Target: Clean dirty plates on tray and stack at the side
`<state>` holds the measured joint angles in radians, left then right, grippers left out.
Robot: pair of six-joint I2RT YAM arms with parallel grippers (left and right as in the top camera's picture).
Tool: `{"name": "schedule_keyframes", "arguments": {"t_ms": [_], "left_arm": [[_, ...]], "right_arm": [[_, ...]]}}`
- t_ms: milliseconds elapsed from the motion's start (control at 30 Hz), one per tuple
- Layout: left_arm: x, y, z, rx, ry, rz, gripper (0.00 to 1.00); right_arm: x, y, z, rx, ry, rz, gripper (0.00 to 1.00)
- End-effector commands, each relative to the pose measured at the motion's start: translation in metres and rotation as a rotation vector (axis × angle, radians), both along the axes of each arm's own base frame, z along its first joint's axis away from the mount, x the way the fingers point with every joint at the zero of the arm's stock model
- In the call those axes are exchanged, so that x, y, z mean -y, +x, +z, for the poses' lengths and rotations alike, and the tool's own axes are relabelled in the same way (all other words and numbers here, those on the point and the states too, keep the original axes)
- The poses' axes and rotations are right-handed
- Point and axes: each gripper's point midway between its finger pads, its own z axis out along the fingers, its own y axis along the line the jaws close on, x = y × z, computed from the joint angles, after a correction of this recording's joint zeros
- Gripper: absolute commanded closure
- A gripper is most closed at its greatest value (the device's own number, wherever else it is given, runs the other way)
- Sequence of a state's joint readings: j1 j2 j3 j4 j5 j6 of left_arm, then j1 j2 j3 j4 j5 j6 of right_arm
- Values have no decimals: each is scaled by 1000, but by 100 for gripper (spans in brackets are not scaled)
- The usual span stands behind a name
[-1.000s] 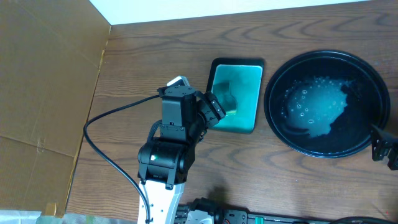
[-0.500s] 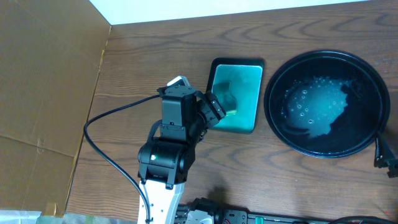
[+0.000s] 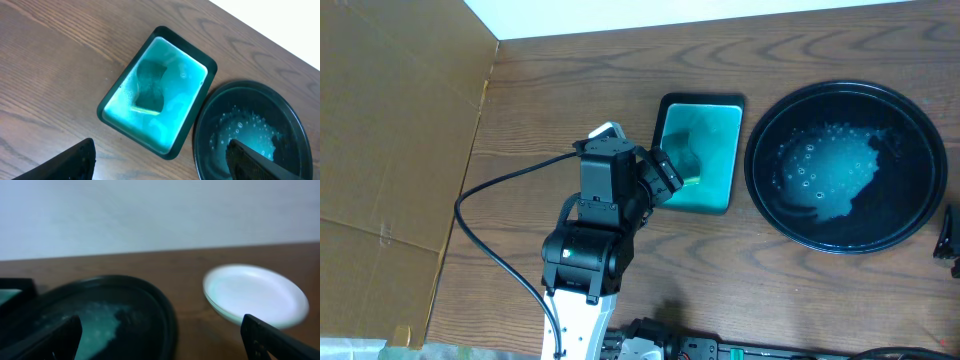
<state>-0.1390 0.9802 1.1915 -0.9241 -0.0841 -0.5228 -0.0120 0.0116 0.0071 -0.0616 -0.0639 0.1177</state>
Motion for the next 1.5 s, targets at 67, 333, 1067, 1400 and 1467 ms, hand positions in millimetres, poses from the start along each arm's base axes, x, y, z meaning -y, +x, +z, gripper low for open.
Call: {"name": "schedule_keyframes", "arguments": {"t_ms": [67, 333, 1067, 1400, 1467], "left_arm": [[-1, 0, 4, 7, 7, 0, 16], [-1, 0, 4, 7, 7, 0, 16], [-4, -25, -19, -131, 34, -12, 16], [8, -61, -10, 92, 262, -394, 16], [14, -67, -8, 209, 294, -453, 16]], "right_arm": [[14, 0, -3, -10, -60, -72, 1], [14, 0, -3, -8, -60, -73, 1], [14, 0, -3, -8, -60, -73, 1], [14, 0, -3, -8, -60, -73, 1], [14, 0, -3, -8, -60, -73, 1]]}}
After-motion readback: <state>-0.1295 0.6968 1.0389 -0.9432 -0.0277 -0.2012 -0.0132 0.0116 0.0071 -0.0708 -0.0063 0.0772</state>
